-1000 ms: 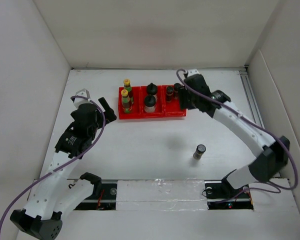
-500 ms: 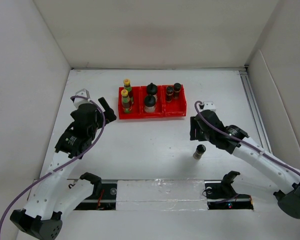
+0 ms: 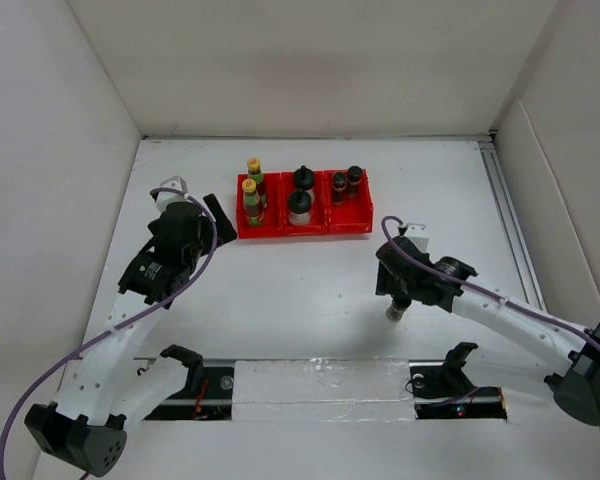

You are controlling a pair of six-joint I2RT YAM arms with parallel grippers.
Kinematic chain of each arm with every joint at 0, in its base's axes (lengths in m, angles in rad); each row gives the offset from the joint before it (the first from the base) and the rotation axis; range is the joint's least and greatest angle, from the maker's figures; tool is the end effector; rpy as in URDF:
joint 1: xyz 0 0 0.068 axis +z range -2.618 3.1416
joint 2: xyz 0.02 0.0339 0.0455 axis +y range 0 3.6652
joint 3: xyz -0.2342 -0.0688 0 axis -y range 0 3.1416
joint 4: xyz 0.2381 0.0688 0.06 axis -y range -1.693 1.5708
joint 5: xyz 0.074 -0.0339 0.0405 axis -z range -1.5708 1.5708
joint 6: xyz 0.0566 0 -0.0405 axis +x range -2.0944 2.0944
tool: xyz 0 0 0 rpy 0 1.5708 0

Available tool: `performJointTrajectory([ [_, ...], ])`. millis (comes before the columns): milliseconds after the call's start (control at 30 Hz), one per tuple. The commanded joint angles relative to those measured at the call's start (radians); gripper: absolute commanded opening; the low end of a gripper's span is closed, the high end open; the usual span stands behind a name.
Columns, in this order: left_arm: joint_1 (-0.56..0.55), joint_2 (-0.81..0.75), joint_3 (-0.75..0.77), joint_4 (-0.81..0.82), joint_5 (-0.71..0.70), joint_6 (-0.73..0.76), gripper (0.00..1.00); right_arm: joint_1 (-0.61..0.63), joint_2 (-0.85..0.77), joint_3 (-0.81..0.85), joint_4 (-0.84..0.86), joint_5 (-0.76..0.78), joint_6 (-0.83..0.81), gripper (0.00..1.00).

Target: Organize the condiment bottles

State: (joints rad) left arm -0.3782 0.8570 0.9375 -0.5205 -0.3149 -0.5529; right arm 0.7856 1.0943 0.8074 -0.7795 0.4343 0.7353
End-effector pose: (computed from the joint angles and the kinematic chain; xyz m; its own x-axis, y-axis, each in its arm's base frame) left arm 0.2061 -0.0630 0.3150 -0.3845 -0.3845 -0.8392 -0.1307 0.9226 -0.3629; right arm 0.1713 0.1377 0.2020 -0.7930 0.0675 -0.6055 0.0460 0.9976 0.0510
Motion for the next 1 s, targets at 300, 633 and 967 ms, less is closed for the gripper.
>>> performJointTrajectory([
  [300, 0.002, -0.024, 0.001, 0.034, 0.03, 0.022, 0.99, 0.086, 0.01, -0.007, -0.122, 0.061, 0.171, 0.68],
  [633, 0.002, -0.022, -0.002, 0.05, 0.091, 0.048, 0.99, 0.135, 0.027, 0.01, -0.233, 0.064, 0.282, 0.69],
  [967, 0.002, -0.075, -0.008, 0.057, 0.1, 0.054, 0.99, 0.158, -0.041, -0.053, -0.156, -0.016, 0.279, 0.68],
])
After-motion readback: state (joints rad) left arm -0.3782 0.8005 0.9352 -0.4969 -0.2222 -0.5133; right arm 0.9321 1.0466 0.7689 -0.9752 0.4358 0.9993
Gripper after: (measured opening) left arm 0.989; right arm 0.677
